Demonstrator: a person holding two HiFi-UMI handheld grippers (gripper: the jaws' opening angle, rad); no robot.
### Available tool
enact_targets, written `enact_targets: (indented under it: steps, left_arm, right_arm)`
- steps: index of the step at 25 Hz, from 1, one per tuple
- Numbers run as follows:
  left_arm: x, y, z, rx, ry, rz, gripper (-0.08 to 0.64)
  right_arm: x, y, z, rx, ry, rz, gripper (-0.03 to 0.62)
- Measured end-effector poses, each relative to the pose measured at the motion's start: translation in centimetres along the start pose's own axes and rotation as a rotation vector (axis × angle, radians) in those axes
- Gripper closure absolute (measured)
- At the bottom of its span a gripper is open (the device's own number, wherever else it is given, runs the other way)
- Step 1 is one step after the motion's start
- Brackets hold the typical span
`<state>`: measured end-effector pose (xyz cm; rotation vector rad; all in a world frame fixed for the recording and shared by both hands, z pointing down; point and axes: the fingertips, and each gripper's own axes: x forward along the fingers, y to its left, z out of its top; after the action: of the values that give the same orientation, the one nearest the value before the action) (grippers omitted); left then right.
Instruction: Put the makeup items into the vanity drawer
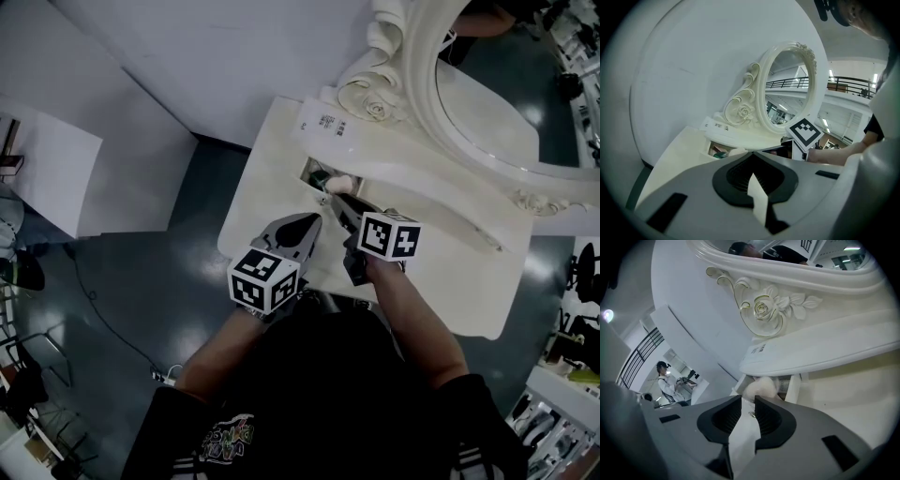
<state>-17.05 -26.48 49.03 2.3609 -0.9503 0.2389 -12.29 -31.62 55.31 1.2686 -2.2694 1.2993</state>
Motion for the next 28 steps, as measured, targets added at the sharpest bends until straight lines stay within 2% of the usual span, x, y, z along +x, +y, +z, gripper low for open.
enact_targets:
  steps: [2,6,13,16,28]
  left_arm:
    - [0.1,-0.1,0.0,0.004,0.004,-0.006,0.56]
    - [0.4,-0.6,-0.1,0.009,0.005,-0.021,0.56]
    - [-0.1,-0.9,-0.4,0.017,0.007,-0.024,0.56]
    - [-0.6,-0.6,-0.6,0.015,0.008,-0.018,0.56]
    - [-1.3,1.1,-0.7,-0.004,0.011,-0.003,0.56]
  right_arm:
    - [-0.2,0.0,0.0,0.003,-0.003,0.001,0.485]
    - [-0.9,-0.1,-0.1,-0.018,-0.016,-0.009,0.486]
    - [-0.6,0.6,0.7,-0.23,-0.015,-0.046,0.541]
    - [0.1,0.6,0.6,-0.278,0.004,-0.063,0.548]
    - [1.6,-1.5,1.7,-0.306,0.036,-0.175,0.554]
